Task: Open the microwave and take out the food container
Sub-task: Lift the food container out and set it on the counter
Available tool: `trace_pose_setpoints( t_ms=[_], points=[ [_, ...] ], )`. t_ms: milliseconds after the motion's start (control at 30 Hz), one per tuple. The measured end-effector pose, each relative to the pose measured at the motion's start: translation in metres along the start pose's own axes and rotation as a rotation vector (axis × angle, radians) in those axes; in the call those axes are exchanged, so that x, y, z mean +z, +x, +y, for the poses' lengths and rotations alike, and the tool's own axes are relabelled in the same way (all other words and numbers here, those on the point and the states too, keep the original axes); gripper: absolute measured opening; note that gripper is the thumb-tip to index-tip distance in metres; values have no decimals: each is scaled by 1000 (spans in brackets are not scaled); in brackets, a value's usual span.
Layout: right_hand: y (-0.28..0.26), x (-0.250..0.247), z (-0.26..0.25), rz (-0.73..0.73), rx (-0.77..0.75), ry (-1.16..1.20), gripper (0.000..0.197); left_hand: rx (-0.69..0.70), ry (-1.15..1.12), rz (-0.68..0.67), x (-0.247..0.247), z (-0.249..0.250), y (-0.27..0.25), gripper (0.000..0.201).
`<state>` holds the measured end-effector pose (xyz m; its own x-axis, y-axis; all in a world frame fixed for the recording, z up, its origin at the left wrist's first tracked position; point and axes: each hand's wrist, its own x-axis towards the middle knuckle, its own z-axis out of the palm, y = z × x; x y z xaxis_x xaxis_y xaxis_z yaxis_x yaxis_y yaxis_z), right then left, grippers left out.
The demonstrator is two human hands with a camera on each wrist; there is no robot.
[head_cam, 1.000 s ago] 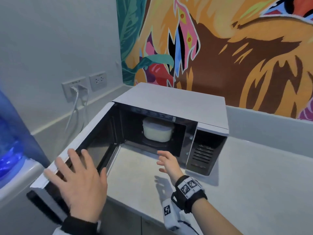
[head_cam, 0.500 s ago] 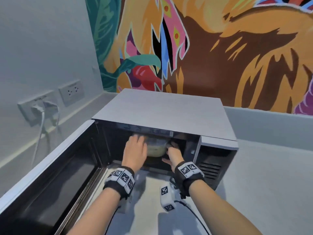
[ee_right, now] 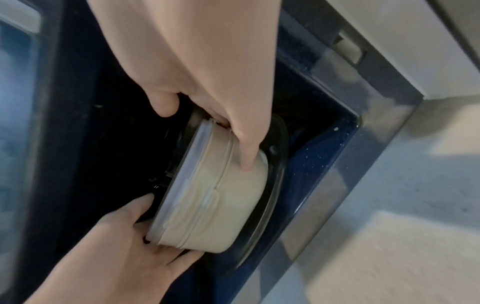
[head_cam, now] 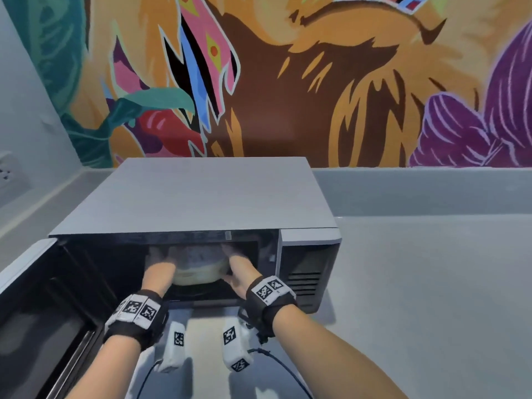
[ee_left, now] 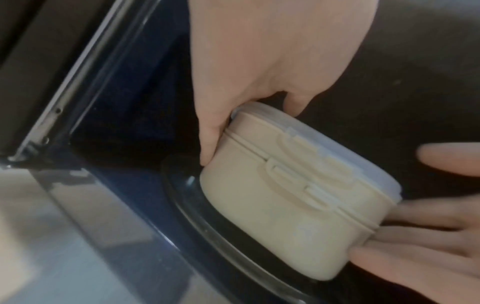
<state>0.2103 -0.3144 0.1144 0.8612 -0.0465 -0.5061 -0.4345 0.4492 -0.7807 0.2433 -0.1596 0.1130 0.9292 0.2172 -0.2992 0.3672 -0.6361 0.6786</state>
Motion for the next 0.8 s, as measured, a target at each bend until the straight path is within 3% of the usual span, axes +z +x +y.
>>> trace_pose_setpoints(
  t_ms=[133, 233, 300, 333, 433, 500, 700, 800],
  points=[
    [-39, -11, 5, -109, -34, -89, 26, 129, -224, 168, 0, -3, -47, 67],
    [-77, -38, 22, -198, -51, -142, 46, 241, -264, 156, 6, -8, -115, 76],
    [-105, -67, 40, -180, -28, -159, 66, 254, -273, 108, 21, -14, -160, 86],
    [-119, -84, 47, -165, -7, -148, 66, 245, -276, 66, 32, -18, -180, 93],
    [-163, -146, 67, -86, 12, -113, 40, 166, -294, -87, 78, -23, -225, 100],
    [-189, -194, 73, -18, -23, -94, 32, 157, -302, -187, 118, -21, -245, 94],
    [-222, -317, 61, 342, -118, -129, 35, 353, -320, -473, 244, 4, -267, 73],
    [-230, -361, 46, 467, -148, -111, 34, 407, -323, -556, 298, 16, -271, 73]
  ],
)
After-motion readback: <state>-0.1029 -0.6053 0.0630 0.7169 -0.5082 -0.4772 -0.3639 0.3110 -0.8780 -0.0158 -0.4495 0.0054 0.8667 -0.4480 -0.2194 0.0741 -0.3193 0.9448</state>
